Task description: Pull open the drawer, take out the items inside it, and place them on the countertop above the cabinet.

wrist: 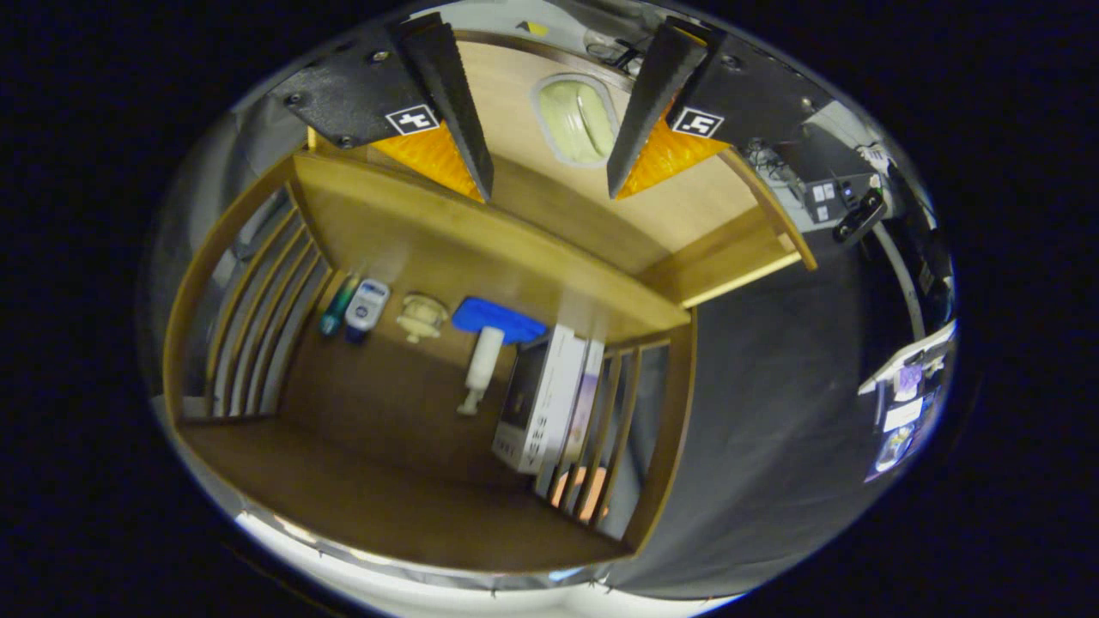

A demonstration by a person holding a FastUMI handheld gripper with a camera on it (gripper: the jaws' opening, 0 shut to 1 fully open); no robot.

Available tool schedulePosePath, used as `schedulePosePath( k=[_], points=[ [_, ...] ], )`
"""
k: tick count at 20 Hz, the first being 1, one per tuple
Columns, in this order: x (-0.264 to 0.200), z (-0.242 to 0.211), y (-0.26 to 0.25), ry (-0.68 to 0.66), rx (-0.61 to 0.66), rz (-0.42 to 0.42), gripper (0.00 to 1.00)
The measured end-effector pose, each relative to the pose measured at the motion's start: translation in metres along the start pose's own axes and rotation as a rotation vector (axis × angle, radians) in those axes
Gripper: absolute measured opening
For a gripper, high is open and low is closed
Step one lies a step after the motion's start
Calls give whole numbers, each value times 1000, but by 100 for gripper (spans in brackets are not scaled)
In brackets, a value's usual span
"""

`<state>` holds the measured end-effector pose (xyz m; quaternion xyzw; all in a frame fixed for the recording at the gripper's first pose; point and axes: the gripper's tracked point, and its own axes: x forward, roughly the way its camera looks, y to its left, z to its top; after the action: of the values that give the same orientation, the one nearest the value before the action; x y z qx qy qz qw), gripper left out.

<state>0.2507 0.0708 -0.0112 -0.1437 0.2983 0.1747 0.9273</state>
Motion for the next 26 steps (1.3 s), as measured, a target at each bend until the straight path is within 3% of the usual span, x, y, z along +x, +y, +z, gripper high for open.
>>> schedulePosePath(
  k=[5, 13, 16, 22, 26],
  points=[
    [31, -40, 7, 261, 35, 105, 82],
    [49, -58, 20, 456, 142, 204, 74],
    [56, -66, 18, 494, 166, 186, 71],
    [69, -76, 11, 506, 128, 145, 48],
    [69, -73, 8, 471, 92, 111, 23]
  ],
)
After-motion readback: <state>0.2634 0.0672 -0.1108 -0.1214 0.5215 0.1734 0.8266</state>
